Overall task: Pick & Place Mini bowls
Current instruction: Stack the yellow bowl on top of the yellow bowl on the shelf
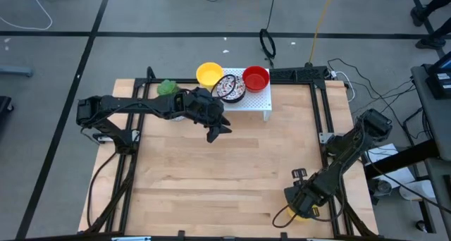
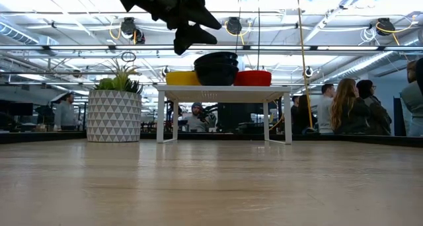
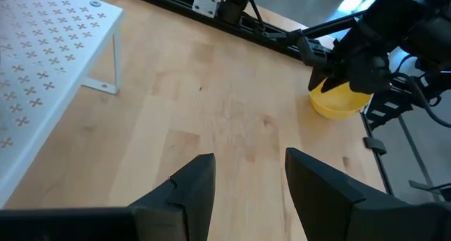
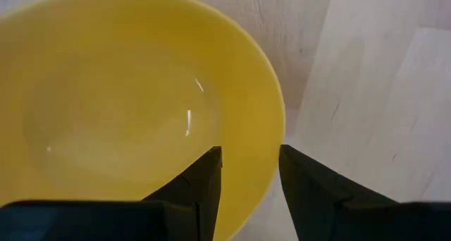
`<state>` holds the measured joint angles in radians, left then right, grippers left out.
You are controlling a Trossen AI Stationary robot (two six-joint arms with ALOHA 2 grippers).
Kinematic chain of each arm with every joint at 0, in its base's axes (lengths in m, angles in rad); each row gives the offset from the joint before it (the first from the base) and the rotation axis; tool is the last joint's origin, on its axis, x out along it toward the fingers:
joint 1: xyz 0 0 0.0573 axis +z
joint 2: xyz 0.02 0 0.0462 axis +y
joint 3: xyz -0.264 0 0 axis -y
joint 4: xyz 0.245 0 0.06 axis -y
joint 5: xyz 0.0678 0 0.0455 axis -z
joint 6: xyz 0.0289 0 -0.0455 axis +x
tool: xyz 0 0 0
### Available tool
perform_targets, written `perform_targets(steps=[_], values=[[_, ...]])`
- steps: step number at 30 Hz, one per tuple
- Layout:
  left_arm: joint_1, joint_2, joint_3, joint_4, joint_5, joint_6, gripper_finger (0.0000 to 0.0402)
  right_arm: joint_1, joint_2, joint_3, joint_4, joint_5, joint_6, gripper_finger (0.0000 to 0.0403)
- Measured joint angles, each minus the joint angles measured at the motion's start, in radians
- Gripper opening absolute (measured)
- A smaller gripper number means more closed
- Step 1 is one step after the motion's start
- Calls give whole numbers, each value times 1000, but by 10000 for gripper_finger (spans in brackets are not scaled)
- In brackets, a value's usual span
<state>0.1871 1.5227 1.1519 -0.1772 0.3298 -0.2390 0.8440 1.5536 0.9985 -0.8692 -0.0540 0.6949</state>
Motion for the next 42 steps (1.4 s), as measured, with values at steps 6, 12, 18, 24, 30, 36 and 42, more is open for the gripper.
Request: perform_targets(steps=[6,12,18,24,30,36,42], values=[[-9,0,0,0,0,4,175,0,-1,0,1,-4,41,130],[-9,0,0,3,0,5,175,0,-24,0,22,-1,94,130],[-9,0,0,3,0,8,175,2,-75,1,81,76,103,130],[-9,0,0,2,0,8,175,2,-61,-3,81,77,101,130],[-9,0,0,2,0,8,175,2,-53,-102,192,26,105,130],[-9,0,0,1,0,8,175,2,-53,-151,269,1,115,112],[-9,0,0,1,0,29,175,-4,-53,-151,292,3,104,13]])
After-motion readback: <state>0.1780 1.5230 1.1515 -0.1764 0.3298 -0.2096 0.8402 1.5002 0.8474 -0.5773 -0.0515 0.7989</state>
